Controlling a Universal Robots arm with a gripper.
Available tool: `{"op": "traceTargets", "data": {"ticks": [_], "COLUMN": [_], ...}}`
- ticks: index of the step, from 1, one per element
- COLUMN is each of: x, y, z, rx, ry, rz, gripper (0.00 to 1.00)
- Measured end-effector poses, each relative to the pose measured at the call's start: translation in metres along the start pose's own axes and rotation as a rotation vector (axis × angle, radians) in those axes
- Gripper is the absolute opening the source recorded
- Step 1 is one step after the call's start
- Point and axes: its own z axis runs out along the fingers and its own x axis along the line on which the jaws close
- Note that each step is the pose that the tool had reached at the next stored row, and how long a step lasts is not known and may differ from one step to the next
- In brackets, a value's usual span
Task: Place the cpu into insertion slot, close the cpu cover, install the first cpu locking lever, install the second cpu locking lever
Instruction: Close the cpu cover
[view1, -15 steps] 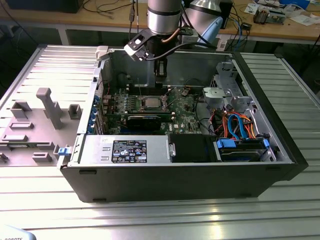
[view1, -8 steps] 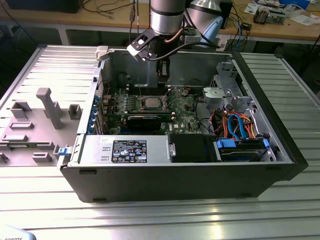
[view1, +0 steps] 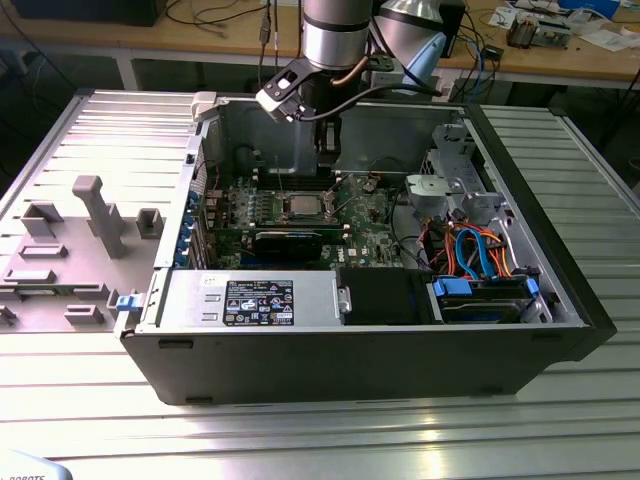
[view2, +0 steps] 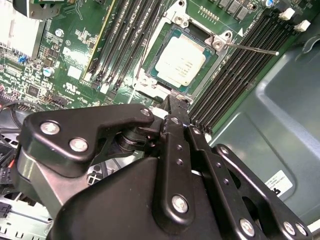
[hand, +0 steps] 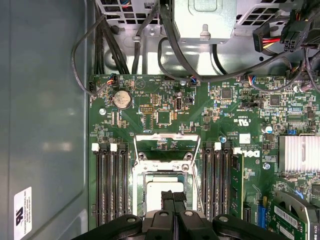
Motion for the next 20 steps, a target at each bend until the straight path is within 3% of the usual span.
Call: {"op": "traceTargets", "data": {"ticks": [20], "x": [0.0000], "y": [0.0060], "z": [0.0001], "rx": [0.0000], "ry": [0.0000], "rz": [0.000], "gripper": [0.11]}}
